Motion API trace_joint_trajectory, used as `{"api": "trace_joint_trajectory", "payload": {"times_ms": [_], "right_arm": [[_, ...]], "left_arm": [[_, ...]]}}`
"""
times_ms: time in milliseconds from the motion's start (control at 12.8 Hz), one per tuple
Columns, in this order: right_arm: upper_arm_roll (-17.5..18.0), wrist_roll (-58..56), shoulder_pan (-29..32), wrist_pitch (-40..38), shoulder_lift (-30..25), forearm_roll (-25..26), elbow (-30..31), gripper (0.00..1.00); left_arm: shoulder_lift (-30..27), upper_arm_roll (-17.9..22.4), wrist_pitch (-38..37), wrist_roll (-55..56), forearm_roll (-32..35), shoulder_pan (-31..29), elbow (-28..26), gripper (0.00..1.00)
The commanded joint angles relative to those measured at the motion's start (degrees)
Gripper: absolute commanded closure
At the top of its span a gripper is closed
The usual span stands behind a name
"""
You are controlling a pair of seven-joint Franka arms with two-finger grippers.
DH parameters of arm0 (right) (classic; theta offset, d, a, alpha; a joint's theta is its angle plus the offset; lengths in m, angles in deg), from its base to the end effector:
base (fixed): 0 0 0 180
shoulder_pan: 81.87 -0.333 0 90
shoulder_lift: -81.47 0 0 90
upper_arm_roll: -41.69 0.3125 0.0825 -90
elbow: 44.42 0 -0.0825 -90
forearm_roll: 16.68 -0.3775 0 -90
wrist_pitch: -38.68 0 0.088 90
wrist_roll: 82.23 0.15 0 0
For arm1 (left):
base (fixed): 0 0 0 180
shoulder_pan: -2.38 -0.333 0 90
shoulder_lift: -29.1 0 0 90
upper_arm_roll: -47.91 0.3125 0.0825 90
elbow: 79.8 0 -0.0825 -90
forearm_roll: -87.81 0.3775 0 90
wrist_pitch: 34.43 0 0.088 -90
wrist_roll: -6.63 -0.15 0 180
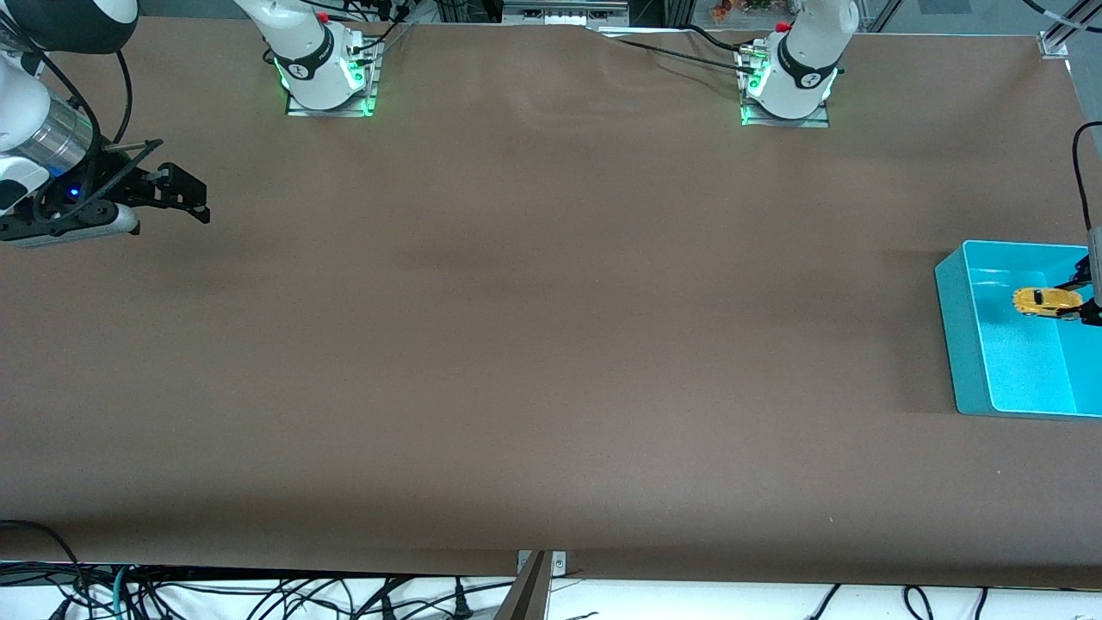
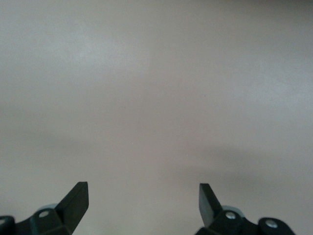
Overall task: Wind and store yellow beetle car
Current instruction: 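Lower the car into the cyan bin and open the left gripper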
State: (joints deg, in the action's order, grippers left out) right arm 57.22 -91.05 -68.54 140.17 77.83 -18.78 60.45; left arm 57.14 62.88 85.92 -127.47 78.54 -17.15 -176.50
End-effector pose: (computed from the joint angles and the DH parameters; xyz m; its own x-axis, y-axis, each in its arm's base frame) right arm 0.5373 0.0281 0.5066 0.9830 0.1835 0.0051 0.1835 -0.9828 -0.0184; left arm 0.5539 0.3491 0.2754 -0.1063 -0.9931 0.0492 -0.9936 0.1079 0.0324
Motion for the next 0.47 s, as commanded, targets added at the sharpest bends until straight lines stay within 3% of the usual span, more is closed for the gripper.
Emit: {"api": "trace_joint_trajectory", "payload": {"times_ms": [0,389], "right_arm": [[-0.50,0.12,-0.49,-0.76,-0.40,-0.63,-0.02,0.00],[-0.50,0.12,-0.49,-0.76,-0.40,-0.63,-0.02,0.00]], "left_arm": [[5.52,-0.47,2.25,-6.95,-5.30,-1.65,2.75,0.79],[9.13,-0.64,7.88,-8.46,-6.10,-2.01,2.05,0.77]]}}
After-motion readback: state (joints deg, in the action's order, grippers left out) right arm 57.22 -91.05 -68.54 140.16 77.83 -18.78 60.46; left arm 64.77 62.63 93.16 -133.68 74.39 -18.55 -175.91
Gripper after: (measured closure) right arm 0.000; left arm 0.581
